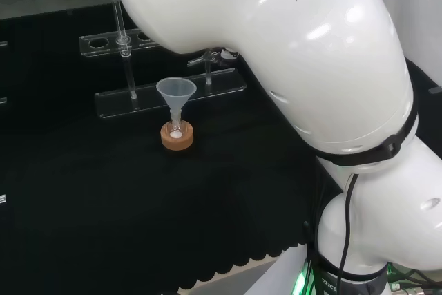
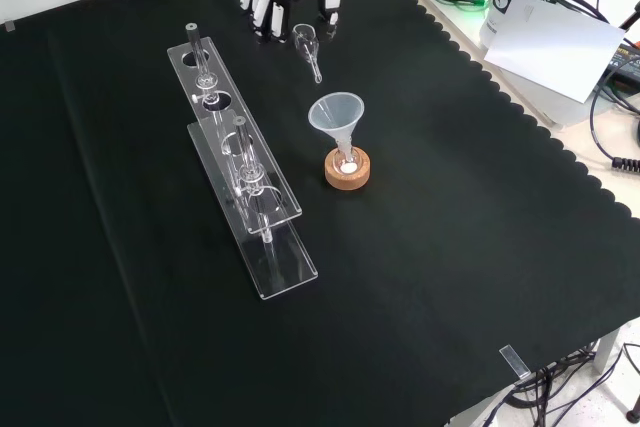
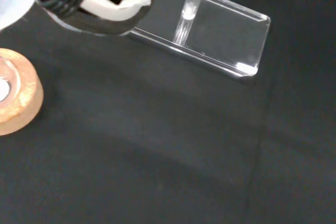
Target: Put the weighing funnel back on the table.
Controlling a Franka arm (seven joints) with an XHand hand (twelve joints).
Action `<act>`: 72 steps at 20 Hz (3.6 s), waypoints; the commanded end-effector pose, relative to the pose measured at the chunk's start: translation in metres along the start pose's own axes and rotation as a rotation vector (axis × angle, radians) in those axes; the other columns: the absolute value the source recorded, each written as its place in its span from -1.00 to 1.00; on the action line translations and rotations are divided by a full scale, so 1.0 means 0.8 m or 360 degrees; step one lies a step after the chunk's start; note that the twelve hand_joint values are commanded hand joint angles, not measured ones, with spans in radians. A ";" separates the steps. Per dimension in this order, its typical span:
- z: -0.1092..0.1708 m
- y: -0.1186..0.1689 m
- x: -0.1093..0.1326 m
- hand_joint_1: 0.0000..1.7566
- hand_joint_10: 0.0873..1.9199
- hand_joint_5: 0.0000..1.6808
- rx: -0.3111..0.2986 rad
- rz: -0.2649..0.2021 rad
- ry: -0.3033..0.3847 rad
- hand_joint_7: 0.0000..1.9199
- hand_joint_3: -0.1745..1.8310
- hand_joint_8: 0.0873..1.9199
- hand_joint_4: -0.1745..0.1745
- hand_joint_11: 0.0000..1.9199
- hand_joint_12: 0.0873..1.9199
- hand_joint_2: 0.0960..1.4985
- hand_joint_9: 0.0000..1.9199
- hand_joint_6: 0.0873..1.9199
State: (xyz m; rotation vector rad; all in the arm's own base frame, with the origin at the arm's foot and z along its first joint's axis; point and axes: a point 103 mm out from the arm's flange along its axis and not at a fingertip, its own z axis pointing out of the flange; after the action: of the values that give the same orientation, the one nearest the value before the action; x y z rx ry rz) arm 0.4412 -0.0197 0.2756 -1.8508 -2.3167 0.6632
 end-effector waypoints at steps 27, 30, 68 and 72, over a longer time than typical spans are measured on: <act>0.179 0.026 -0.095 0.27 -0.73 0.47 0.0096 0.0097 0.0248 -0.27 -0.18 -0.47 1.00 -0.21 0.12 -0.17 0.01 -0.29; 0.197 0.030 -0.097 0.27 -0.73 0.46 0.0107 0.0095 0.0272 -0.27 -0.18 -0.47 1.00 -0.21 0.12 -0.17 0.01 -0.29; 0.254 0.057 -0.092 0.27 -0.74 0.46 0.0108 0.0123 0.0194 -0.29 -0.18 -0.47 1.00 -0.20 0.11 -0.17 -0.01 -0.28; 0.254 0.062 -0.088 0.27 -0.74 0.46 0.0115 0.0120 0.0146 -0.30 -0.18 -0.47 1.00 -0.20 0.10 -0.17 -0.01 -0.28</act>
State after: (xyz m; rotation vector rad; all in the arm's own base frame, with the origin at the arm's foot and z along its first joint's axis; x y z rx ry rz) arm 0.4314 -0.1367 0.0882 -1.9057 -2.1353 0.6178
